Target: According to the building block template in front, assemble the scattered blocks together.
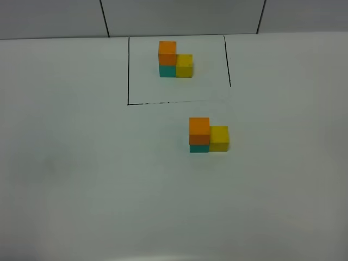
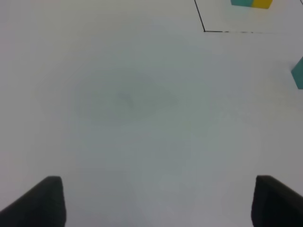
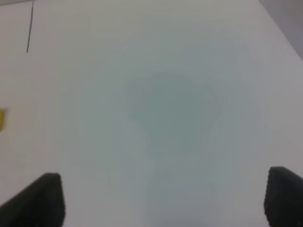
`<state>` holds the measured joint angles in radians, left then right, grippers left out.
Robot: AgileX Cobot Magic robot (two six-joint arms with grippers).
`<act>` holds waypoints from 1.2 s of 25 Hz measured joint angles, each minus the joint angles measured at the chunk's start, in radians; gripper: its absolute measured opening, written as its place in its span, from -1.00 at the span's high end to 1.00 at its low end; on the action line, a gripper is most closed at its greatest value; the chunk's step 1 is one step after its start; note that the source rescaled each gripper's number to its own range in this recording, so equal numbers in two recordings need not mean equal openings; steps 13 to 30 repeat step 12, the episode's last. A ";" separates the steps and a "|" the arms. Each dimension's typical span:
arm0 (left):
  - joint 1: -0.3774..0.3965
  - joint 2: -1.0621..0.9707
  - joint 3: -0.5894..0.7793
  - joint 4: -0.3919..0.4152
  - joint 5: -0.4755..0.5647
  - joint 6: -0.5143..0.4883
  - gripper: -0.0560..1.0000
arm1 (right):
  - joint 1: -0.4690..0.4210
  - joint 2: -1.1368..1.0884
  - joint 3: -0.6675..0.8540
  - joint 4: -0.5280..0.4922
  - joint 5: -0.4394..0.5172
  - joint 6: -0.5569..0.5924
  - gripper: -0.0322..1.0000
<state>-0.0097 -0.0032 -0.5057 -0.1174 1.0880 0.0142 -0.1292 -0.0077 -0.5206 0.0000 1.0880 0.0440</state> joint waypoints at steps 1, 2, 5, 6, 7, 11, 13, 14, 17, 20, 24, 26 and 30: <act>0.000 0.000 0.000 0.000 0.000 0.000 -0.61 | 0.000 0.000 0.000 0.000 0.000 0.000 -0.55; 0.000 0.000 0.000 0.000 0.000 0.000 -0.61 | 0.000 0.000 0.000 0.000 0.000 0.000 -0.55; 0.000 0.000 0.000 0.000 0.000 0.000 -0.61 | 0.000 0.000 0.000 0.000 0.000 0.000 -0.55; 0.000 0.000 0.000 0.000 0.000 0.000 -0.61 | 0.000 0.000 0.000 0.000 0.000 0.000 -0.55; 0.000 0.000 0.000 0.000 0.000 0.000 -0.61 | 0.000 0.000 0.000 0.000 0.000 0.000 -0.55; 0.000 0.000 0.000 0.000 0.000 0.000 -0.61 | 0.000 0.000 0.000 0.000 0.000 0.000 -0.55; 0.000 0.000 0.000 0.000 0.000 0.000 -0.61 | 0.000 0.000 0.000 0.000 0.000 0.000 -0.55; 0.000 0.000 0.000 0.000 0.000 0.000 -0.61 | 0.000 0.000 0.000 0.000 0.000 0.000 -0.55; 0.000 0.000 0.000 0.000 0.000 0.000 -0.61 | 0.000 0.000 0.000 0.000 0.000 0.000 -0.55; 0.000 0.000 0.000 0.000 0.000 0.000 -0.61 | 0.000 0.000 0.000 0.000 0.000 0.000 -0.55; 0.000 0.000 0.000 0.000 0.000 0.000 -0.61 | 0.000 0.000 0.000 0.000 0.000 0.000 -0.55; 0.000 0.000 0.000 0.000 0.000 0.000 -0.61 | 0.000 0.000 0.000 0.000 0.000 0.000 -0.55; 0.000 0.000 0.000 0.000 0.000 0.000 -0.61 | 0.000 0.000 0.000 0.000 0.000 0.000 -0.55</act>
